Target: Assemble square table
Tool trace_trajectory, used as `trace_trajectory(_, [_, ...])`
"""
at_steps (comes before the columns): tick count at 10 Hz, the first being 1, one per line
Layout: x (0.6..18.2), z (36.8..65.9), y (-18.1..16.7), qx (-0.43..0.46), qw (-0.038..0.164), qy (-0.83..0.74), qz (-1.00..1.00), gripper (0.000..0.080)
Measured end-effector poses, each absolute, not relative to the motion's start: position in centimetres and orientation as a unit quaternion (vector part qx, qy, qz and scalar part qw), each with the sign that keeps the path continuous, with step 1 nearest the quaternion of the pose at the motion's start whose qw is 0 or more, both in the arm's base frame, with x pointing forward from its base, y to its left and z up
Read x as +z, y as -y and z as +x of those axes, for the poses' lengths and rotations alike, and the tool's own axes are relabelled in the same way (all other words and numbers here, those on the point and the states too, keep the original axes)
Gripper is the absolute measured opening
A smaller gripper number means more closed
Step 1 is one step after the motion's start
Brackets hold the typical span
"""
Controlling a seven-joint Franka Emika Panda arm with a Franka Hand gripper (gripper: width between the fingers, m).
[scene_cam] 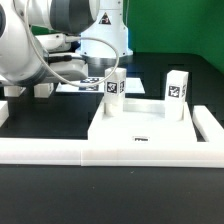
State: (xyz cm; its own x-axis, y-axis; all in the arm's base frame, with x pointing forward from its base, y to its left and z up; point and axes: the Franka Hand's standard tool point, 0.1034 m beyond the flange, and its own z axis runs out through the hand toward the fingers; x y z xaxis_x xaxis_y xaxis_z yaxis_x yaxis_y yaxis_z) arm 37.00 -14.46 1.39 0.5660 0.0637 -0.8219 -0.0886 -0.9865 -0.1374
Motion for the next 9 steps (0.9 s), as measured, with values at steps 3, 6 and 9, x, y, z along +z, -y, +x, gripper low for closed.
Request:
trace_trajectory(3, [1.34,36.65,14.88,0.467,0.09,0.006,-0.88,0.0649])
trace_trajectory(6, [1.33,36.72,14.69,0.467,0.091,0.012,-0.879,0.039])
trace_trajectory(9, [1.43,36.75,14.58,0.469,0.091,0.015,-0.879,0.029])
